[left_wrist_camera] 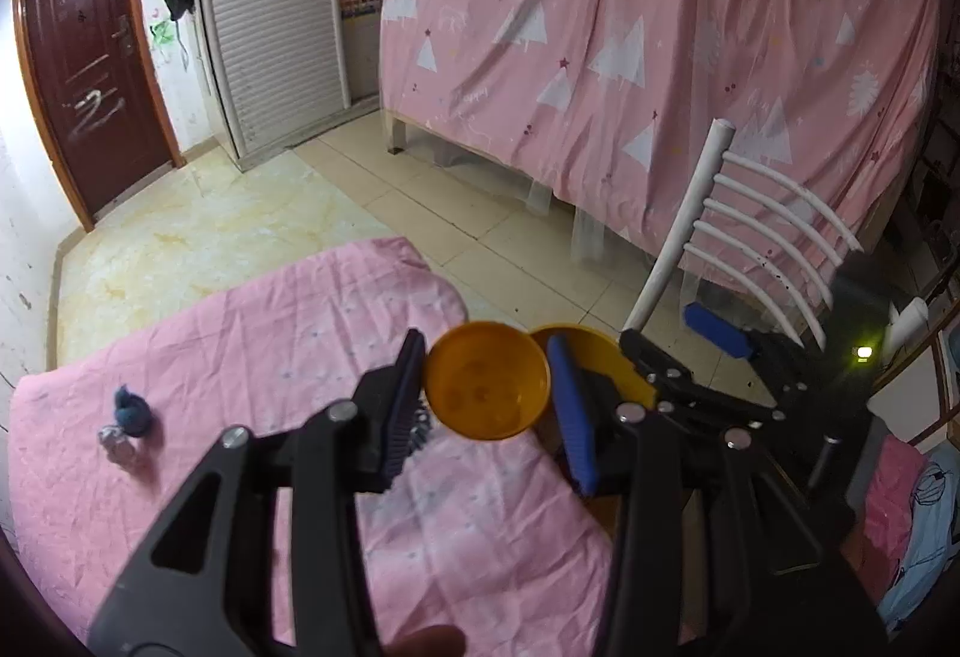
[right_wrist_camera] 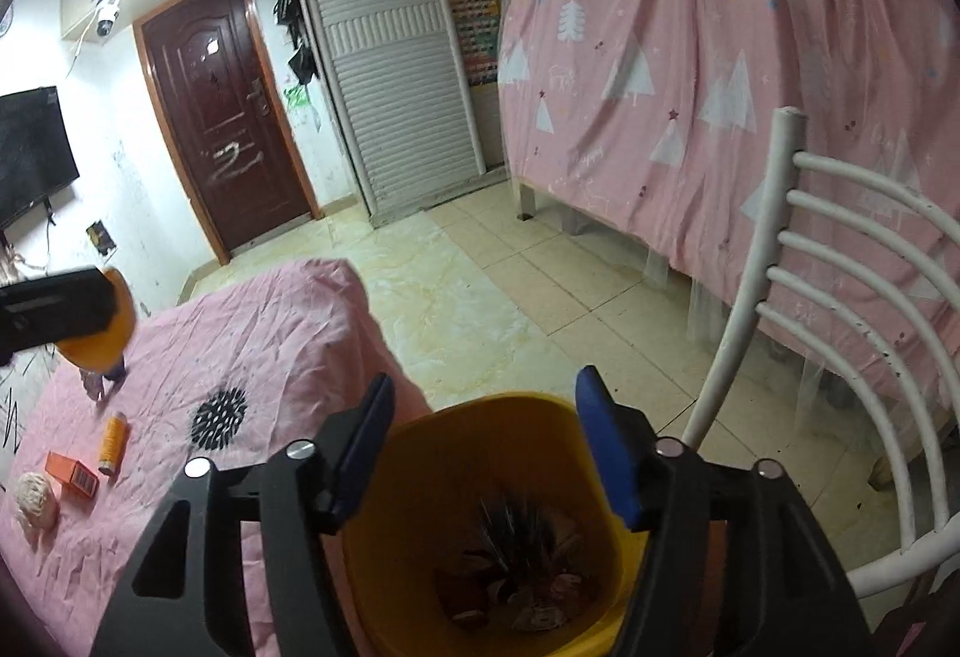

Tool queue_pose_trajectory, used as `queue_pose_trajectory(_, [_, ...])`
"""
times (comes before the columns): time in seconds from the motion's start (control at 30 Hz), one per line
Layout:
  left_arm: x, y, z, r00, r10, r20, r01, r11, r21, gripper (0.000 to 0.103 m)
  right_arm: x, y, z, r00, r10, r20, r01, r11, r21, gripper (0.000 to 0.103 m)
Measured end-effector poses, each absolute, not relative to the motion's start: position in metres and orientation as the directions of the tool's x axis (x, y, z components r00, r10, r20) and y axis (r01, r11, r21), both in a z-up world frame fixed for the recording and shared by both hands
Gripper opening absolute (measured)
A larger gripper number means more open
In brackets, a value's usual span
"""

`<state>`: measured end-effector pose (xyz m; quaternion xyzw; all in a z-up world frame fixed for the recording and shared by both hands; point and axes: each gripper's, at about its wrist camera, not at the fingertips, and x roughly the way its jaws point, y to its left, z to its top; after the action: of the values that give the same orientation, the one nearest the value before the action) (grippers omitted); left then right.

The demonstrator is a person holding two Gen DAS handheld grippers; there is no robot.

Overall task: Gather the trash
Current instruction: 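Carry the orange bowl and black bag to the yellow bin and open both tools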

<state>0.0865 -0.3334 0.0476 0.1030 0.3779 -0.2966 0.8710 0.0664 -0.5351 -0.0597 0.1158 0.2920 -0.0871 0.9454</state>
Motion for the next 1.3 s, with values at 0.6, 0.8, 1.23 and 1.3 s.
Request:
queue_pose_trajectory(0.6, [0.081, -0.391, 0.03, 0.435, -0.482, -0.76, 0.649, 0.753, -0.106, 0.062, 0.033, -0.582, -0.047, 0.846, -0.169, -0.506, 0.334, 0.908, 0.254, 0.059])
queue_pose_trajectory(0.8, [0.082, -0.382, 0.036, 0.452, -0.478, -0.753, 0.634, 0.766, -0.106, 0.063, 0.034, -0.577, -0.045, 0.851, -0.16, -0.5, 0.32, 0.912, 0.254, 0.059])
queue_pose_trajectory(1.23, [0.082, -0.339, 0.048, 0.495, -0.475, -0.728, 0.59, 0.798, -0.121, 0.069, 0.037, -0.548, -0.035, 0.88, -0.099, -0.465, 0.235, 0.94, 0.246, 0.064])
queue_pose_trajectory(1.3, [0.082, -0.326, 0.05, 0.502, -0.473, -0.724, 0.579, 0.806, -0.125, 0.071, 0.038, -0.54, -0.033, 0.883, -0.084, -0.462, 0.218, 0.945, 0.245, 0.067])
